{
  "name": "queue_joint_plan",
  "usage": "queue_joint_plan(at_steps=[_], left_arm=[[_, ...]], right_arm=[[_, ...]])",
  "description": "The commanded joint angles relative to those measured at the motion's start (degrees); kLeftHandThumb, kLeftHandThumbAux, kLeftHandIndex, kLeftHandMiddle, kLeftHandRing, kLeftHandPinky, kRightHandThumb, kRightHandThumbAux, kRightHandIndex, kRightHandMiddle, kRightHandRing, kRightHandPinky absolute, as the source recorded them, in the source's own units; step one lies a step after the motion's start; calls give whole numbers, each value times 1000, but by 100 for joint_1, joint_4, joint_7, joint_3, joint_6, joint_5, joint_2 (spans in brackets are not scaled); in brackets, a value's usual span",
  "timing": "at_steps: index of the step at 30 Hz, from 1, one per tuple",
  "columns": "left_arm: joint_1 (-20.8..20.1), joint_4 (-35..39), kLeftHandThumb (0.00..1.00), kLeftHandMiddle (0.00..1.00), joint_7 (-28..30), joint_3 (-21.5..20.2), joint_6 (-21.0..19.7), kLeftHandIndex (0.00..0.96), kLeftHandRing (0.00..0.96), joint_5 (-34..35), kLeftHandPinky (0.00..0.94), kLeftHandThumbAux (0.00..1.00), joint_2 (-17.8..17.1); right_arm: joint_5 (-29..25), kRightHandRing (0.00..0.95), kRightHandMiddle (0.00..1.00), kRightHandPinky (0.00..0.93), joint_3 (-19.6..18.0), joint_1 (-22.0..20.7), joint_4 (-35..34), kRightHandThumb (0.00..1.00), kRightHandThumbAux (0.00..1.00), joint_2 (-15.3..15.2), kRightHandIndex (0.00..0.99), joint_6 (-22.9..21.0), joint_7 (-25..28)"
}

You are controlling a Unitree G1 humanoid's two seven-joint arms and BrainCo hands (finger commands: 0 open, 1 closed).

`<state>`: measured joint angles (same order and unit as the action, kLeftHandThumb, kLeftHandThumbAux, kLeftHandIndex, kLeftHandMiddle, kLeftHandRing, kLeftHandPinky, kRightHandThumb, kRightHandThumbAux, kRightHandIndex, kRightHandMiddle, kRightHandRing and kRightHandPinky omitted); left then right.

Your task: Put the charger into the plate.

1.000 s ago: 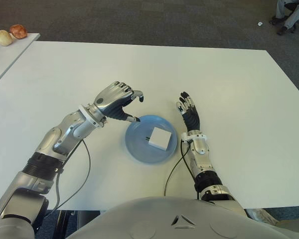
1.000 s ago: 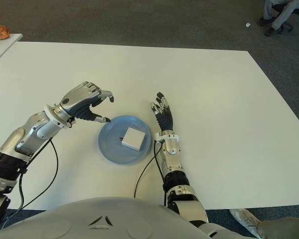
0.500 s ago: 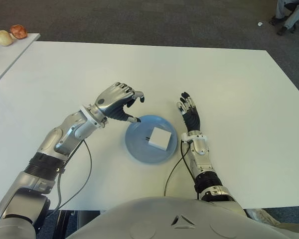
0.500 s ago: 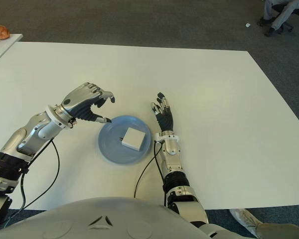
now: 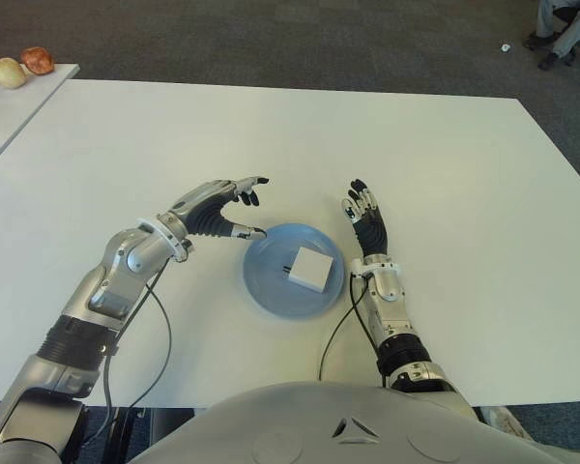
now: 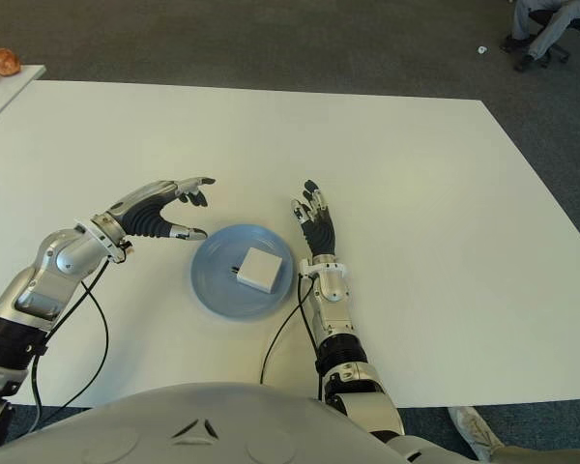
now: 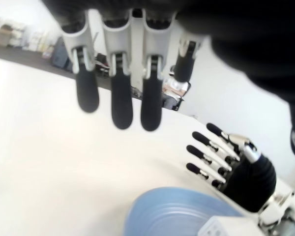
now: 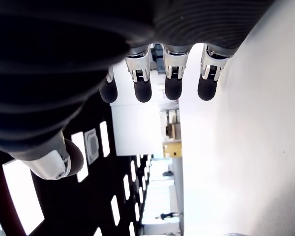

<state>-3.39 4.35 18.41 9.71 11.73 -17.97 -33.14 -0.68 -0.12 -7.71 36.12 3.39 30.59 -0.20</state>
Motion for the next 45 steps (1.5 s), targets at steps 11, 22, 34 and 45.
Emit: queue_joint_plan(at_steps=[11,22,34,45], left_arm=[[328,57,72,0,-320,-658,-720,0,0,885,0,443,921],[864,-657,35,0,-924,-1164,31,0,0,1039,0,441,1249],[1702,-389,1,0,-1542,-1369,399,0,0,978,0,451,1739],[1966,-656,0,0,-1933,-1579,957,0,0,1101,0,493,2106]], right_arm=[[99,46,60,50,25,179,217,0,525,40,45,-165,-69],[5,46,63,60,-14,133,306,0,539,60,38,-194,8],[-113,45,60,61,-61,79,401,0,546,55,25,-231,166],[-128,44,62,54,-126,-13,569,0,542,22,24,-160,263]])
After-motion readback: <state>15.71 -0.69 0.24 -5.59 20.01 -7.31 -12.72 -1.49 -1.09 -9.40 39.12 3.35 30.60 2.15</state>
